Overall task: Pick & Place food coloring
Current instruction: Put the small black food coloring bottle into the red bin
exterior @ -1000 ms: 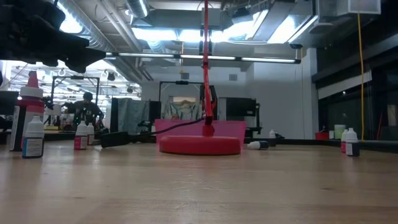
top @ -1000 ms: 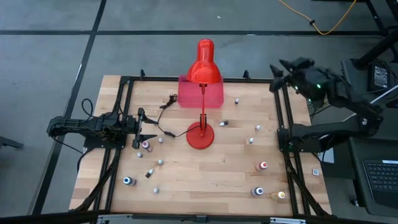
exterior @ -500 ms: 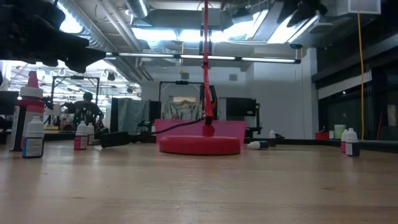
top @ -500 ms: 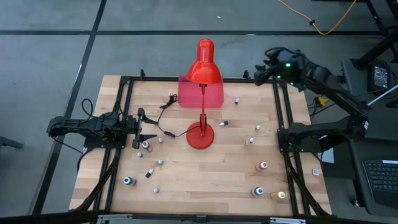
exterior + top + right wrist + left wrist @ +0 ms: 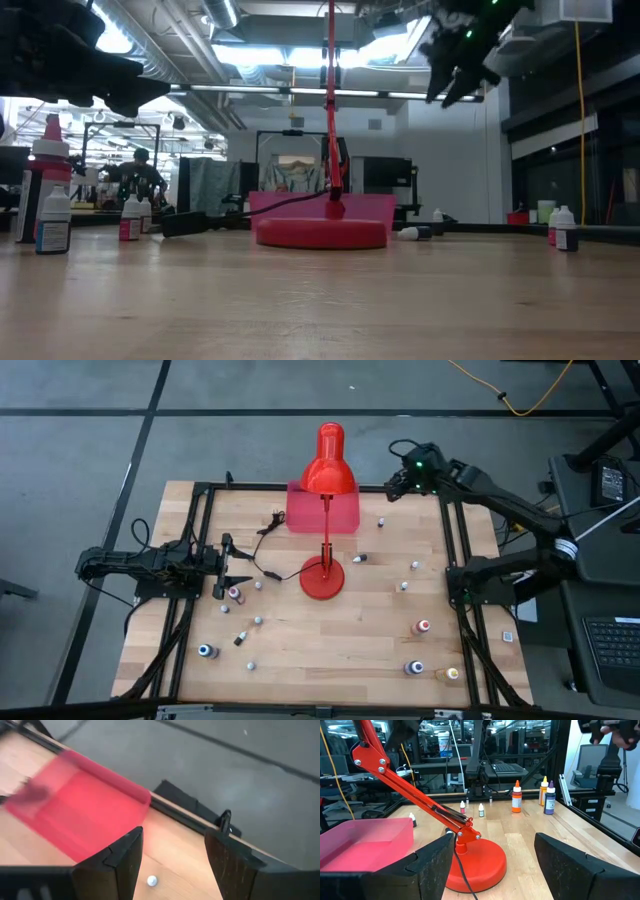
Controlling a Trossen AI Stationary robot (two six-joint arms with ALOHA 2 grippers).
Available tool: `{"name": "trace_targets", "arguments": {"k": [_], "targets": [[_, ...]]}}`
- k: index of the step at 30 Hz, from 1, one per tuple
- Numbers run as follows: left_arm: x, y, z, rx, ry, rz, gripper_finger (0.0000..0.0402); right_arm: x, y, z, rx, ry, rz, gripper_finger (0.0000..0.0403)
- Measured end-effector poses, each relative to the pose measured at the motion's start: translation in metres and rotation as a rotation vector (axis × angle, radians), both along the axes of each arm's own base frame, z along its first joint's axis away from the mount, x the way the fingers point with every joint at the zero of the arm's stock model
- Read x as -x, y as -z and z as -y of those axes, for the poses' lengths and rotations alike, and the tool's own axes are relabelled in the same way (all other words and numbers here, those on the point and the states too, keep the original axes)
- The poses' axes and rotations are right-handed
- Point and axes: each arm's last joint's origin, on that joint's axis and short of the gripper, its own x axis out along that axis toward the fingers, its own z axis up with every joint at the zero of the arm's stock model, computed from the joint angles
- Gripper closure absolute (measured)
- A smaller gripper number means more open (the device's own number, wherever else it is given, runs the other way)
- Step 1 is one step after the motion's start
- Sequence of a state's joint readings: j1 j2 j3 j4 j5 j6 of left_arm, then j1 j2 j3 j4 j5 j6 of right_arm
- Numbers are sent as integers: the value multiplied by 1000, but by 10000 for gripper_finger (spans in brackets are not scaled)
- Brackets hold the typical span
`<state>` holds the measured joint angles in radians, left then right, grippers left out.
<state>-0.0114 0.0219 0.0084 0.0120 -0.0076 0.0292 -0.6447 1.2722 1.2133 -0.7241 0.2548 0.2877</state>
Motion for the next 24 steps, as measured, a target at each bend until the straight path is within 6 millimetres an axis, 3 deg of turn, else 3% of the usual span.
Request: {"name": "trace_targets", "arguments": {"k": [15,24], "targets": [[0,0,0,0,0,0,130,-33,52,27,-194,134,-37,189],[0,0,0,0,0,0,129,-32,89,26,-273,196,-78,189]]}}
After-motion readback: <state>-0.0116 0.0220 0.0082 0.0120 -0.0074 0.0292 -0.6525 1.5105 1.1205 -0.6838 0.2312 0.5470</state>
